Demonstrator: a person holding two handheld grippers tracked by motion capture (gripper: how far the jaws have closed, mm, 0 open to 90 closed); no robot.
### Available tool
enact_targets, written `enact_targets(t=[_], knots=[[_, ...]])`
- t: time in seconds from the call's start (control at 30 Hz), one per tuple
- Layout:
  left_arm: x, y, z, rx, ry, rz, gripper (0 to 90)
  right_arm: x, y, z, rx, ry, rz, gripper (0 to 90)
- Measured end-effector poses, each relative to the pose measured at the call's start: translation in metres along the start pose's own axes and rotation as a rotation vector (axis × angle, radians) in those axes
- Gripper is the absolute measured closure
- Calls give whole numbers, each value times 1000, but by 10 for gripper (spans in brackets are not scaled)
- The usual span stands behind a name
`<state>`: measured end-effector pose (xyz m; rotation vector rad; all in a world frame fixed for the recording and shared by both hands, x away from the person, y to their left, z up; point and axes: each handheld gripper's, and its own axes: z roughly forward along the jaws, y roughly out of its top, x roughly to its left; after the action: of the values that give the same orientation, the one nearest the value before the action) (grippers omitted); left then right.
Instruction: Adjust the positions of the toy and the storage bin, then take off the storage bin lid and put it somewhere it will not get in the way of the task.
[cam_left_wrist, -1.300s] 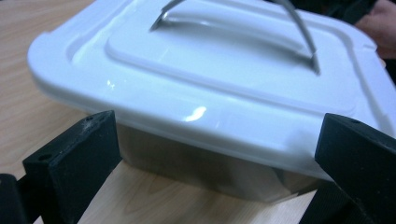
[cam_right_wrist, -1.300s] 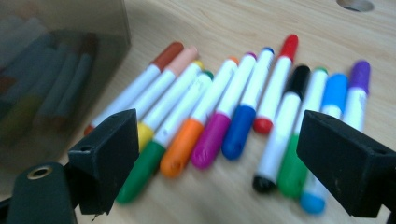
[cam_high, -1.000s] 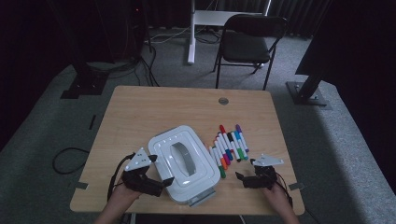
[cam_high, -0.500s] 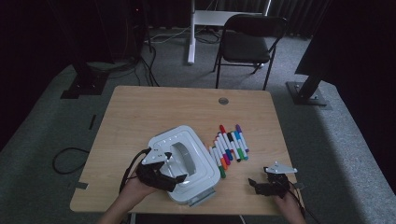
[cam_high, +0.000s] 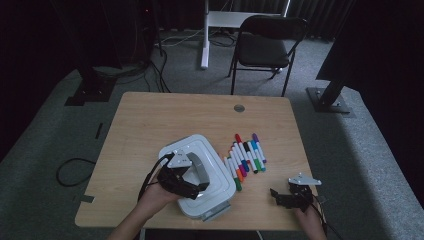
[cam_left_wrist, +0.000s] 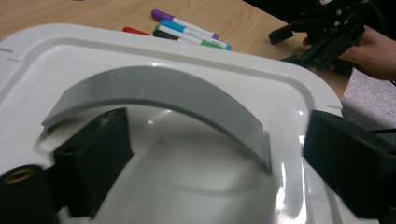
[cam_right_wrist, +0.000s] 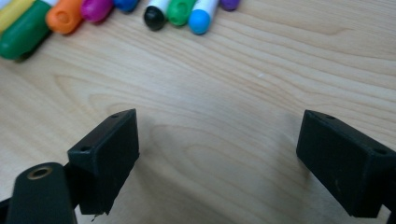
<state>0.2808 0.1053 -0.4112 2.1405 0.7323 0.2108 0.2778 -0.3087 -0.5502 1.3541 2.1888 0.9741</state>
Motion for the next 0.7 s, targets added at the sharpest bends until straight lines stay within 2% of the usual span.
enact_targets(t=[0.07,0.37,0.43,0.47,0.57,0.7], knots=[[0,2,3,6,9,-4,134,0,1,1,6,-35,-2,127],[1,4,13,41,17,-8,182,0,1,2,6,-38,0,127],[1,6,14,36,14,-11,189,0,1,2,6,-38,0,127],[1,6,15,37,14,-9,244,0,1,2,5,-38,0,127],[-1,6,16,32,32,2,287,1,1,1,5,-40,3,127],[-1,5,18,20,32,8,308,1,0,1,4,-42,3,127]])
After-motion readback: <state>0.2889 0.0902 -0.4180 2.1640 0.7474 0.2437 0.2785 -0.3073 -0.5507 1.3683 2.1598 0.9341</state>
